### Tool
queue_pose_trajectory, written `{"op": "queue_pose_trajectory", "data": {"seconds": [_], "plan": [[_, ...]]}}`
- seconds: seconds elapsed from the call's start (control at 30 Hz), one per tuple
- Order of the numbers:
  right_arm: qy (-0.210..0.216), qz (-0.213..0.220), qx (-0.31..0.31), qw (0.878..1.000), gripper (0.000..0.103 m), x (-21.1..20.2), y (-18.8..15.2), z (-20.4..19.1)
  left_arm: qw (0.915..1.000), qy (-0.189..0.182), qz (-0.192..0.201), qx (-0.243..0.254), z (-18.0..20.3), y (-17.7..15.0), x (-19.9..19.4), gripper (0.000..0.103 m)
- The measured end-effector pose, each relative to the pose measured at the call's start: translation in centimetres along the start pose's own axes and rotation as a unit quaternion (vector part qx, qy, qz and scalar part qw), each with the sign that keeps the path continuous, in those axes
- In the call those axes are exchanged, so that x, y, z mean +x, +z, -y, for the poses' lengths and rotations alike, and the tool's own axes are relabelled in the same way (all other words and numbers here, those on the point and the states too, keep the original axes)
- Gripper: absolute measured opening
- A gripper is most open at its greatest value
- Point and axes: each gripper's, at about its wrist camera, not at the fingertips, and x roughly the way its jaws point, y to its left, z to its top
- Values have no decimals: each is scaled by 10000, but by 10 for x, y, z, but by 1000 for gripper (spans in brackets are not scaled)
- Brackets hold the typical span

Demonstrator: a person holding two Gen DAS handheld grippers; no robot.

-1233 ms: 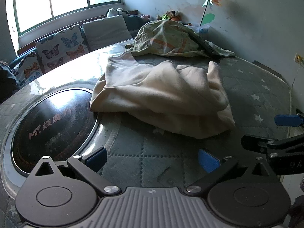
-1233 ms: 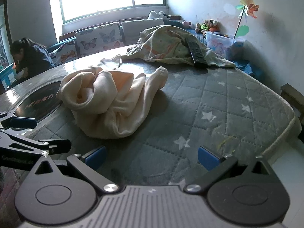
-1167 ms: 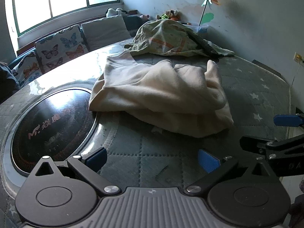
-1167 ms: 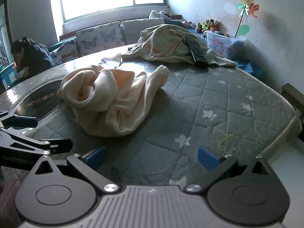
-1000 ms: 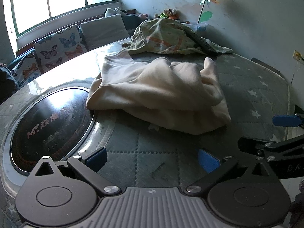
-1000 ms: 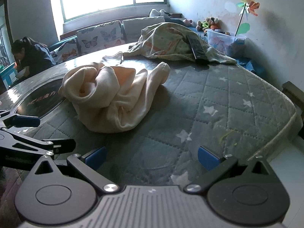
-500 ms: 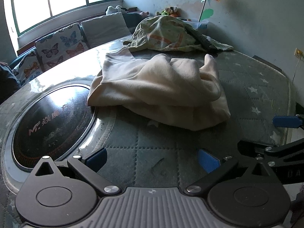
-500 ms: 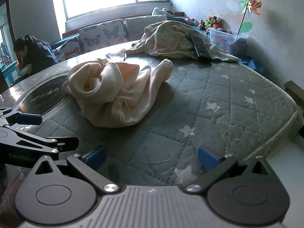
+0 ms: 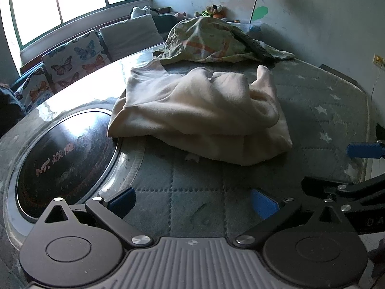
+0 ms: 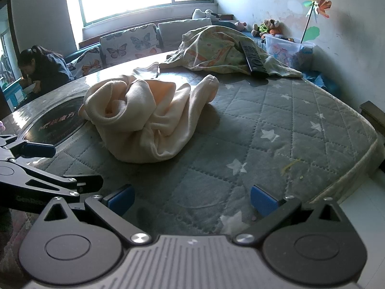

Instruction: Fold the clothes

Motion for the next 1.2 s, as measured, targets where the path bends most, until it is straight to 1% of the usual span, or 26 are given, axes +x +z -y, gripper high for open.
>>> {"op": "queue_pose_trajectory", "data": {"seconds": [0.23, 0.5, 0.57, 0.8, 1.03, 1.07, 1.2], "plan": [[0, -31, -2, 10000, 103, 2, 4, 2, 10000, 21, 73, 62, -5, 10, -4, 103], [86, 14, -1, 10000, 103, 3, 16, 4, 9996, 1, 267, 132, -9, 26, -15, 103], [110, 46, -3, 9999, 103, 2, 20, 5, 9993, -49, 352, 134, -11, 33, -20, 103], [134, 195, -57, 9997, 103, 2, 38, 8, 9968, -32, 734, 305, -13, 62, -36, 103], [203, 331, 21, 9992, 102, 6, 57, 15, 9947, 55, 971, 325, -16, 96, -34, 103], [214, 351, 33, 9991, 102, 7, 60, 16, 9951, 91, 938, 306, -17, 101, -28, 102], [279, 371, 76, 9989, 98, 13, 69, 18, 9976, 138, 632, 232, -20, 113, -1, 92]]}}
